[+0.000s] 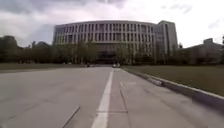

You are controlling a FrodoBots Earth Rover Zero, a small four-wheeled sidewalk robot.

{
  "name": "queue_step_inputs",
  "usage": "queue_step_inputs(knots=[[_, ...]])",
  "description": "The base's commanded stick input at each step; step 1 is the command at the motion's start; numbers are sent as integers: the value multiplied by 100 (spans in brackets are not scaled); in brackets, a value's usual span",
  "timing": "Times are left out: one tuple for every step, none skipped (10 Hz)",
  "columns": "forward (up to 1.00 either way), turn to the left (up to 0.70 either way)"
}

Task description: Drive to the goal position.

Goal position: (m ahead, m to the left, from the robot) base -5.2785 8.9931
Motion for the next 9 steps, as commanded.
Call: queue_step_inputs(knots=[[100, 0], [100, 0], [100, 0], [100, -20], [100, -27], [100, -27], [100, -27], [100, -27], [100, -27]])
